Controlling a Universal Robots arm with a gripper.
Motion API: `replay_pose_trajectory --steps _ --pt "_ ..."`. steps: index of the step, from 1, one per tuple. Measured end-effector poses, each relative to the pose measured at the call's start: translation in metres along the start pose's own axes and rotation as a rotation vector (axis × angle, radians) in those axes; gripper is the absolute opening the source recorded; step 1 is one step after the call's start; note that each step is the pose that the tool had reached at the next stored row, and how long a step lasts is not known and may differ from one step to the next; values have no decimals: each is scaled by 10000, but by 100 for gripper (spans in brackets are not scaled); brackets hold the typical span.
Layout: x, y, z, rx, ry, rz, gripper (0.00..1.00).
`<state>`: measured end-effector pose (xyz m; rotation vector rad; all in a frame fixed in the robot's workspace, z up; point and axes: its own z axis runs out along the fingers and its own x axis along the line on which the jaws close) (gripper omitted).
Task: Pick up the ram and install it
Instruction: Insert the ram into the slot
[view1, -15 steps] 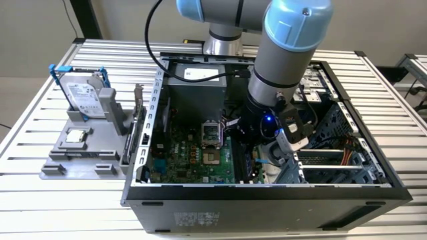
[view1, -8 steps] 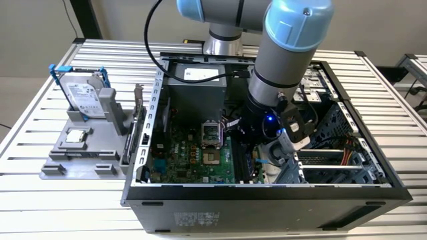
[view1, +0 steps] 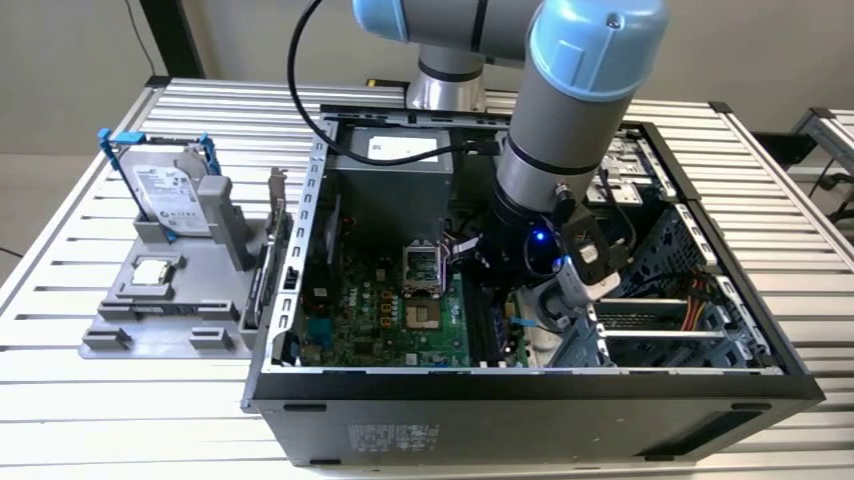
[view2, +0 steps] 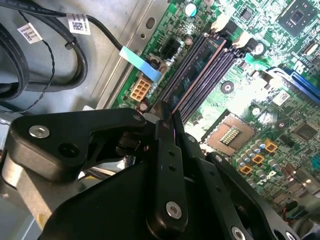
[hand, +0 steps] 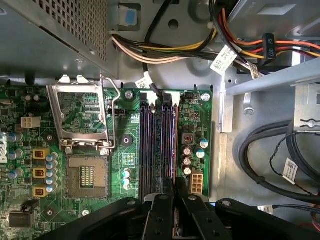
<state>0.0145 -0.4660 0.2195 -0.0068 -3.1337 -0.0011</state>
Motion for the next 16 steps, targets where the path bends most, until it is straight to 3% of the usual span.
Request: replay_pose_trajectory --steps 5,12,13,16 --pt "0 0 54 0 0 26 0" --pt "0 0 58 -1 6 27 0" --pt "0 0 58 0 5 28 100" --pt "-1 0 58 0 6 26 100"
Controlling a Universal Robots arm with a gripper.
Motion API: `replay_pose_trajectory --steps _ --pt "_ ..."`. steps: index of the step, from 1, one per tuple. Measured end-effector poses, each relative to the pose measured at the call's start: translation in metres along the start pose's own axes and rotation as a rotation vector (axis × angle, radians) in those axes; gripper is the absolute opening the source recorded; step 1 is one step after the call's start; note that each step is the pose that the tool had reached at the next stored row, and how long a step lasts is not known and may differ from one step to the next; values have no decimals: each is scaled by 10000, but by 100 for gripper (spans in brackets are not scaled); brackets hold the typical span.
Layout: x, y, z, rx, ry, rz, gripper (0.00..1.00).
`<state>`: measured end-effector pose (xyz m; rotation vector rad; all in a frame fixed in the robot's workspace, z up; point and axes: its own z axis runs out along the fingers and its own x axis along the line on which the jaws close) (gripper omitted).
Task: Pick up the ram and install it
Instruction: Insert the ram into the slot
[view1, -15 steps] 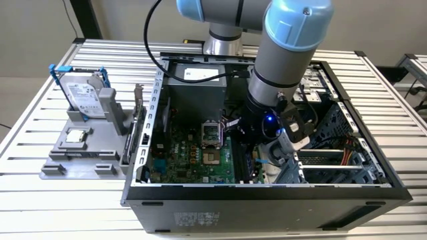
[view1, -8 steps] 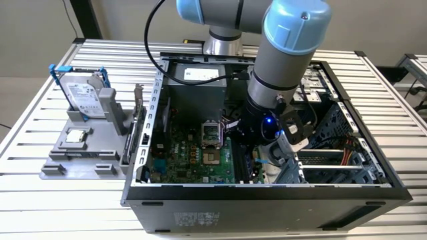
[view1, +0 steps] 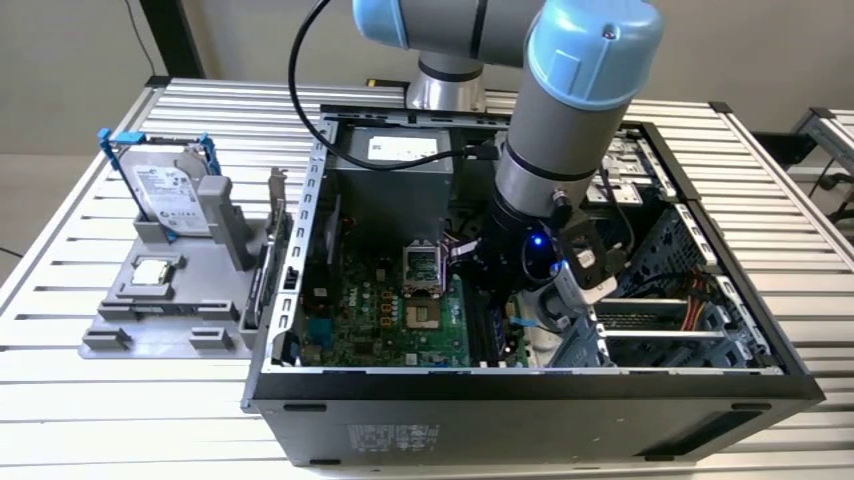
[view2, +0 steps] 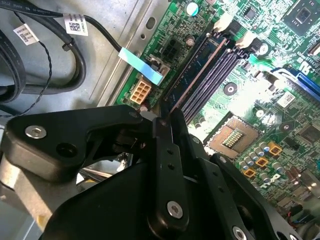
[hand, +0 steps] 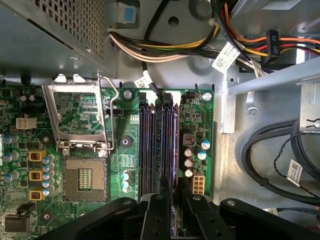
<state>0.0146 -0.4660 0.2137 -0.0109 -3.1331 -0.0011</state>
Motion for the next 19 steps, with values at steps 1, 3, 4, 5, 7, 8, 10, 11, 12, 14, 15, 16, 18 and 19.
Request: replay_pose_trajectory --steps 1,3,4,5,7,8,10,11,12,14,15,16,18,19 --pt "0 0 0 -1 1 0 100" --pt "0 0 0 0 2 1 100" --pt "1 0 1 1 3 1 100" --pt "1 0 1 1 3 1 100" --pt "1 0 2 1 3 1 100" --pt "0 0 2 1 3 1 100" --pt "0 0 3 1 3 1 100" --pt "1 0 3 1 3 1 100" --pt "1 0 0 -1 3 1 100" --pt "0 1 -11 0 2 1 100" --pt "1 0 -18 1 3 1 100" --pt "2 0 -41 1 3 2 100" --pt "3 0 -130 2 3 2 100" --pt "3 0 -176 4 3 2 100"
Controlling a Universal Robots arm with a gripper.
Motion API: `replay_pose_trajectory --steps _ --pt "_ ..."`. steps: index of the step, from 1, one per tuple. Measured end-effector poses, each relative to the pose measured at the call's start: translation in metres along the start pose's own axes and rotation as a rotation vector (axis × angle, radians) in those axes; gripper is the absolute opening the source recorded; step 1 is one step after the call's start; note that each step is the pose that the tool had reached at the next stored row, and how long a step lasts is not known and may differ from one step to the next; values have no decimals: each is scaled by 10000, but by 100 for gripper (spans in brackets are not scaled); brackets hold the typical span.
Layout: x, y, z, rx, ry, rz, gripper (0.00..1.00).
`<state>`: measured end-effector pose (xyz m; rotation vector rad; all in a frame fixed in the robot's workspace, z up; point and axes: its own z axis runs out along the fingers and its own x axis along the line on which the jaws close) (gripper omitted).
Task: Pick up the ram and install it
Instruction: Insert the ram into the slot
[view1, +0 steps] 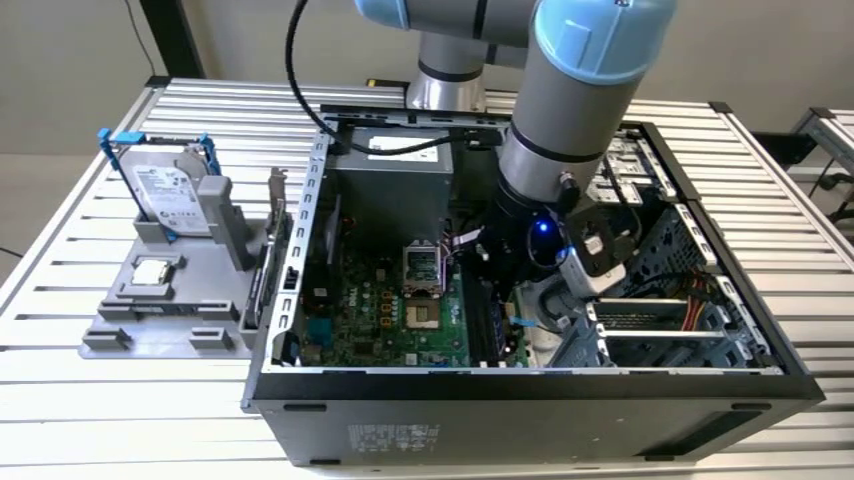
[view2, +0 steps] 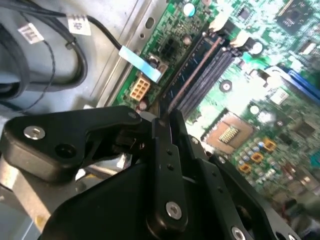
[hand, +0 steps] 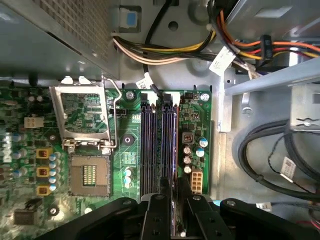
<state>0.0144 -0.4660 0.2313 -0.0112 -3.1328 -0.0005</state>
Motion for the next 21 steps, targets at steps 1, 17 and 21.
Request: replay_pose_trajectory --steps 1,17,21 --pt "0 0 -46 -1 0 0 100" --pt "4 0 -273 16 0 -1 0" --pt "5 0 -273 15 -1 -1 0"
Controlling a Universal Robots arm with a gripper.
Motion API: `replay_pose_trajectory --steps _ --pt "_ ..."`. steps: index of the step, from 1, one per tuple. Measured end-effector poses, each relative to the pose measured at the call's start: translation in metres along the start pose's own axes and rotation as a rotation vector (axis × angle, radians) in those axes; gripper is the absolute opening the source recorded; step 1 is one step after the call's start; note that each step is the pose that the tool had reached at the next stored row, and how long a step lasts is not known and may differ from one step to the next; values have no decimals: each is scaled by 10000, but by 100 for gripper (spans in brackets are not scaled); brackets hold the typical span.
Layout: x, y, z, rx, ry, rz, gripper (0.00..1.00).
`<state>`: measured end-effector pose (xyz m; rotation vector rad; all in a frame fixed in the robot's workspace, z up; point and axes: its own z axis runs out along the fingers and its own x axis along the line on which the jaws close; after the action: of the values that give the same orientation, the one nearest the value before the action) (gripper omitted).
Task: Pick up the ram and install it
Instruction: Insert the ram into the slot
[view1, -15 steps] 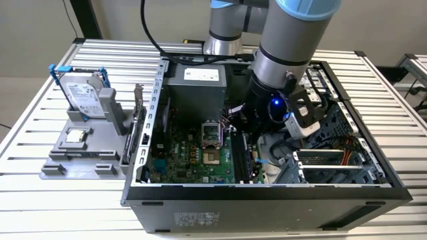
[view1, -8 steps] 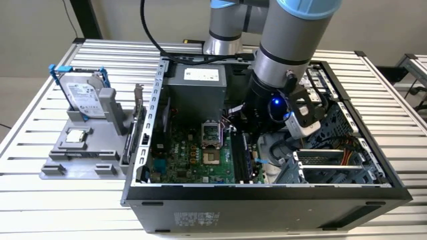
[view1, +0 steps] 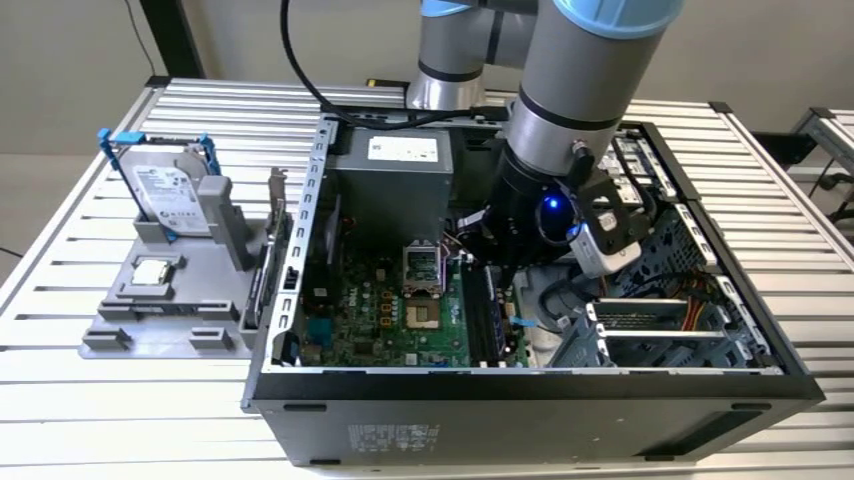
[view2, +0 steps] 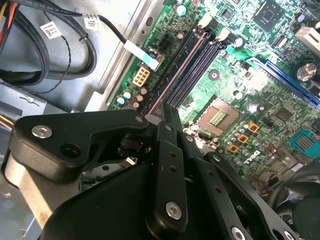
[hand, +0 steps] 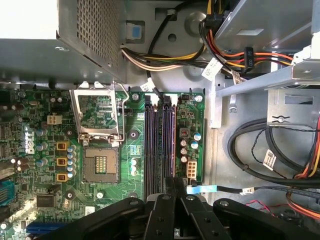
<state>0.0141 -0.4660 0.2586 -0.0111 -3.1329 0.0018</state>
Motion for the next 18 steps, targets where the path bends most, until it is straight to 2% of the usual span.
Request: replay_pose_trajectory --steps 12,15,18 --pt "2 0 0 0 0 -7 0" --pt "3 0 0 -1 9 -155 0" --pt "2 0 0 2 14 -471 0"
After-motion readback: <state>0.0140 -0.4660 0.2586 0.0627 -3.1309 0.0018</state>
